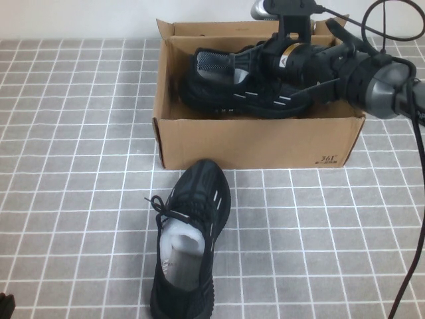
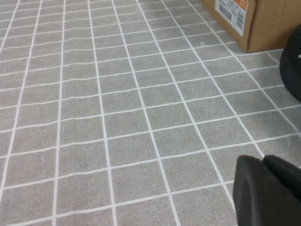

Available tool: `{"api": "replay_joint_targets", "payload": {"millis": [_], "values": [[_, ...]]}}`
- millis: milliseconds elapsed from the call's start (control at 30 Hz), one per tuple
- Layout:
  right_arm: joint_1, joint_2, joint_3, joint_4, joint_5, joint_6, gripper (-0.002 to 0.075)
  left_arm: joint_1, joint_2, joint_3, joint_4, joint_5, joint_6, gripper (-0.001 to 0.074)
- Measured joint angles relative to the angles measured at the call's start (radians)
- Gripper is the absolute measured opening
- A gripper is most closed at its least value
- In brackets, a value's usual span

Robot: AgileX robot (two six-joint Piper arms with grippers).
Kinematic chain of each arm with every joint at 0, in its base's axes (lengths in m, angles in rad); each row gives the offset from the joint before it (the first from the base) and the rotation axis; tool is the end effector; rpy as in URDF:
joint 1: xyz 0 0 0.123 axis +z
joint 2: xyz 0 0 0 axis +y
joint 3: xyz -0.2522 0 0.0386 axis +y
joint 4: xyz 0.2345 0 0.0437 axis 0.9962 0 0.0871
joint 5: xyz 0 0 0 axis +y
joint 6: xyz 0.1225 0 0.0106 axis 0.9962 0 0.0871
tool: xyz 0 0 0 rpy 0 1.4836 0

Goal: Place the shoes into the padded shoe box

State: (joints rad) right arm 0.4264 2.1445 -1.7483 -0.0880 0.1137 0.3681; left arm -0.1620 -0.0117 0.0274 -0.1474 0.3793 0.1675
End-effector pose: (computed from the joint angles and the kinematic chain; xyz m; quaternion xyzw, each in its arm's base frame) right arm 0.4690 0.2117 0.2132 -0.0584 0.8376 0.1841 0.5111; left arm 0.0972 -0.0227 0.1618 0.0934 0.8005 -0.0608 0.5889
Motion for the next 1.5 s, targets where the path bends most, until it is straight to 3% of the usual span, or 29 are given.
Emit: {"api": "replay_joint_targets", "payload": {"millis": [167, 367, 467, 600, 733, 833, 1033, 1500], "values": [[0.000, 0.005, 0.000, 0.000, -0.028, 0.000, 0.0053, 0.000, 0.000, 0.000, 0.000, 0.000, 0.000, -0.0004], [0.000, -0.036, -0.002, 0.002, -0.061, 0.032, 0.0329, 0.000, 0.000, 0.000, 0.000, 0.000, 0.000, -0.0004], [0.000, -0.099, -0.002, 0.002, -0.017, 0.038, 0.0370, 0.000, 0.000, 0.000, 0.000, 0.000, 0.000, -0.0004], [0.000, -0.229, -0.003, -0.015, 0.088, -0.001, 0.0323, 0.000, 0.000, 0.000, 0.000, 0.000, 0.000, -0.0004], [0.000, -0.370, -0.004, -0.023, 0.253, -0.135, 0.0106, 0.000, 0.000, 0.000, 0.000, 0.000, 0.000, -0.0004], [0.000, -0.473, -0.006, -0.023, 0.387, -0.222, 0.0027, 0.000, 0.000, 0.000, 0.000, 0.000, 0.000, -0.0004], [0.000, -0.658, 0.019, -0.015, 0.648, -0.368, -0.0003, 0.000, 0.000, 0.000, 0.000, 0.000, 0.000, -0.0004], [0.000, -1.034, 0.514, 0.073, 0.822, -0.428, -0.0007, 0.000, 0.000, 0.000, 0.000, 0.000, 0.000, -0.0004]]}}
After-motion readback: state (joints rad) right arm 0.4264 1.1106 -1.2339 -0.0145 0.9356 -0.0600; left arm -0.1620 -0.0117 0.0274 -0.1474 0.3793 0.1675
